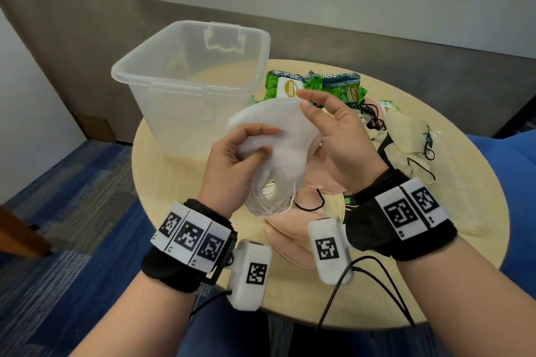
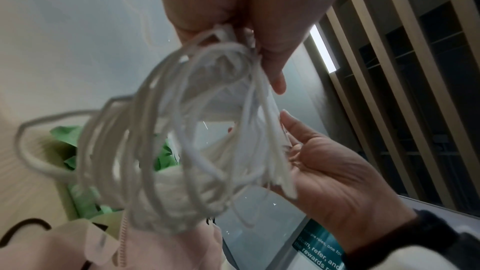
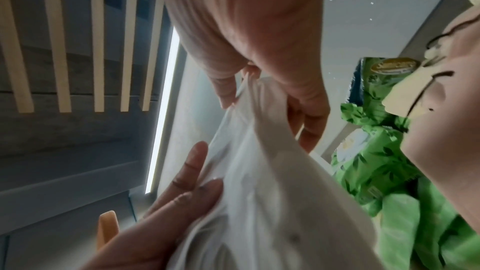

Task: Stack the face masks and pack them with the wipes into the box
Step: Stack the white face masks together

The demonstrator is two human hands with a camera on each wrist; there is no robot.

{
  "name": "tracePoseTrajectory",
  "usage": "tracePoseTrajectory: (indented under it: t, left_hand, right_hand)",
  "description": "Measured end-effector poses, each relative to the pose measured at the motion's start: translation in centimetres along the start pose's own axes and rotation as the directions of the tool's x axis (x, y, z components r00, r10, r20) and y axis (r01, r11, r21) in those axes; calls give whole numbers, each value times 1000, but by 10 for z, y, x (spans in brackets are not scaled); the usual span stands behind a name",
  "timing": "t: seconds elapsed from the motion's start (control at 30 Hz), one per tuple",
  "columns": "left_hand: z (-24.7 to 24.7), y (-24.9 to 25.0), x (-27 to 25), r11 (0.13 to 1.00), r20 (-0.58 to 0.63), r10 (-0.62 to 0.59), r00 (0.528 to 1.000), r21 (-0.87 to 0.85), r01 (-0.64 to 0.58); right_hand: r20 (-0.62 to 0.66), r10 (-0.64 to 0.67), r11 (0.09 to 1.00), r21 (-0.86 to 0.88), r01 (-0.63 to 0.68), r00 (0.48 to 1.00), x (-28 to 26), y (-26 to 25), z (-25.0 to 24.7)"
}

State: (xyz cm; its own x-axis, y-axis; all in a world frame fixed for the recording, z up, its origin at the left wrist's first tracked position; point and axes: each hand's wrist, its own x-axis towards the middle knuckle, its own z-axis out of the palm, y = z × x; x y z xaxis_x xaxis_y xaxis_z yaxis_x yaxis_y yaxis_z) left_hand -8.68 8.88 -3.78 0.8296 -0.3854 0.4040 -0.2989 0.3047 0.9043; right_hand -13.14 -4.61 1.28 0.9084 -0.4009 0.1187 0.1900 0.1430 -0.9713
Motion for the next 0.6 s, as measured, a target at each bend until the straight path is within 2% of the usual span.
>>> tracePoseTrajectory:
  t: [0.13,0.4,0.6]
  left_hand:
    - [2,-1,0,999,13,1,1000,-54,0]
    - [1,-5,1,997,-21,-32,999,-67,31]
    - [4,-1,1,999,-40,-26,999,-43,24]
  right_hand:
    - [-35,-27,996,-82,24,999,4,-2,-1]
    - [-76,5,1000,-2,-5,997,5,2,1]
    - [-81,-11,996,-91,4,997,4,8,4]
